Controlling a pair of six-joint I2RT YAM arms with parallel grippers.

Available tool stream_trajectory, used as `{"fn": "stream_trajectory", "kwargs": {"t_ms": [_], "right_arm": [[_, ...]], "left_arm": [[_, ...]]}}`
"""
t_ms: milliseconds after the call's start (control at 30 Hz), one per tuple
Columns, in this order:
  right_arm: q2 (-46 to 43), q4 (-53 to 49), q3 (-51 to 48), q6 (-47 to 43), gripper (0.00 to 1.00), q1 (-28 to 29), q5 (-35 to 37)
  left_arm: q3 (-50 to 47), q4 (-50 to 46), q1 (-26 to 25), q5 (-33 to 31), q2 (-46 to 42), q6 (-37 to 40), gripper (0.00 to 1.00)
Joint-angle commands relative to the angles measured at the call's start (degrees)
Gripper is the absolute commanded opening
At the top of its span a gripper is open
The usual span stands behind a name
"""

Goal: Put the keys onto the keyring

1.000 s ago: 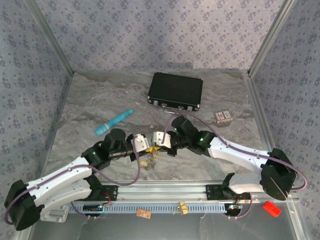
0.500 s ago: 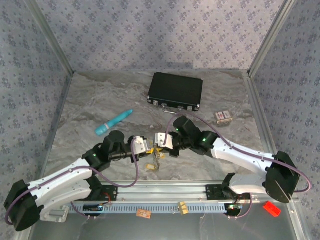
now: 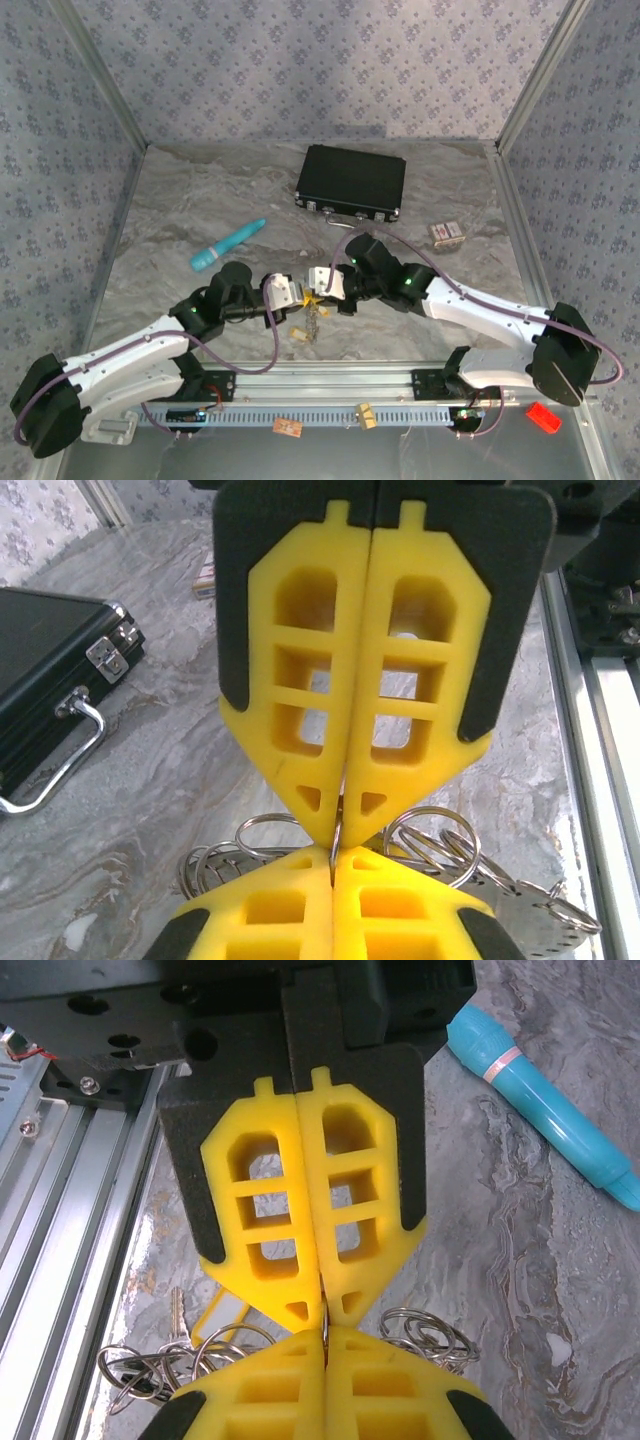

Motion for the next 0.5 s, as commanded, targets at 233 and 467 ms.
{"fn": "stream_trajectory", "kwargs": {"t_ms": [233,467], "right_arm": [[-6.0,4.3,-4.8,7.8,0.31,-4.6,-6.0],[-6.3,3.4,-5.7,9.4,0.31,-4.4,-4.2]], "left_arm": [[-4.4,13.7,0.0,1.9,-0.2,-4.0,0.00],[-6.0,17.4,0.0,1.7,-0.2,-5.9,0.00]]}}
